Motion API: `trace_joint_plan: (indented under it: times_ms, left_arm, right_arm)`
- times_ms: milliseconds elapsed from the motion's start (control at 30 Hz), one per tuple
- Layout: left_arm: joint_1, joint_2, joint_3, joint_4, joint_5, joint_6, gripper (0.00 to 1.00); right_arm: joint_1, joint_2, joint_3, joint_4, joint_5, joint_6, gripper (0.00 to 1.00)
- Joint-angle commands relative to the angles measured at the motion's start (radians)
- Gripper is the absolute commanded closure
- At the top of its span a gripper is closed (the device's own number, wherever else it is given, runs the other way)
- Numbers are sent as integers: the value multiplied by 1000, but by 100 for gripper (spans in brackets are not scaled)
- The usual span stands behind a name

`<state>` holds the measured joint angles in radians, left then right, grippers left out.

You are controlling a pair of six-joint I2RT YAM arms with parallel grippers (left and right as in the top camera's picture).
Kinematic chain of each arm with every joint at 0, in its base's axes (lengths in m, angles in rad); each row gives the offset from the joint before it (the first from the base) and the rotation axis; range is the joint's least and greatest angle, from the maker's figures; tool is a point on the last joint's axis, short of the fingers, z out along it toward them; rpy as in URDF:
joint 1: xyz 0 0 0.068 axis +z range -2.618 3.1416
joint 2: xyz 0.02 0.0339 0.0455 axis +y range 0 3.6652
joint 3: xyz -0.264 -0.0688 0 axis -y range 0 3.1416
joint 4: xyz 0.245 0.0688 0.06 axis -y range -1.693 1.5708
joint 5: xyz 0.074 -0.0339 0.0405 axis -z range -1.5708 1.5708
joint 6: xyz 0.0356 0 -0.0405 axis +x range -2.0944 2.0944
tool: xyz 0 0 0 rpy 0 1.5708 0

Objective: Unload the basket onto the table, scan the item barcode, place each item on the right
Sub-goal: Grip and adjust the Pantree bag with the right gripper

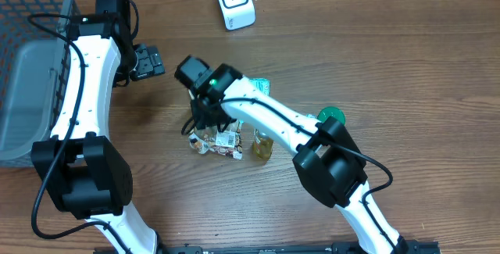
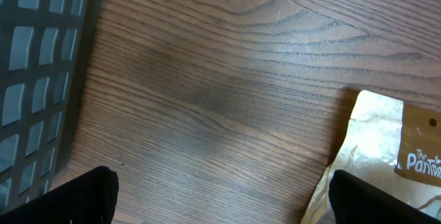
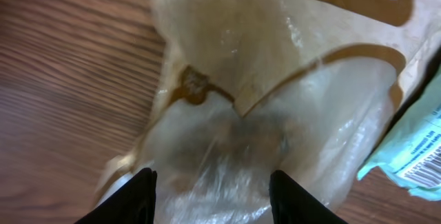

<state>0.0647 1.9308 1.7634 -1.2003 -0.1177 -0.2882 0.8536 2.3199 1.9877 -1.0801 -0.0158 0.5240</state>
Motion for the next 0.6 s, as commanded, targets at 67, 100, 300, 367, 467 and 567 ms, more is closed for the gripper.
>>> trace_joint_plan:
  times_ms: [67,100,300,367,467,567]
  left_arm:
    - [-13,-16,16,1,-13,4,1]
    - [-13,-16,16,1,-13,4,0]
    - [-13,-16,16,1,-13,4,0]
    - [-13,-16,16,1,-13,4,1]
    - [-13,-16,16,1,-13,4,0]
    - [-13,-16,16,1,-13,4,0]
  right_arm:
    - [17,-4,-109,69,14,-8,49]
    - [17,-5,-108,69,14,-9,48]
    - [-7,-49,6,21,14,-66,41]
    - [-19,-87,64,-8,14,-88,41]
    - [-22,-113,76,-40,8,-116,40]
    - [-17,-111,72,-93,-65,-167,38]
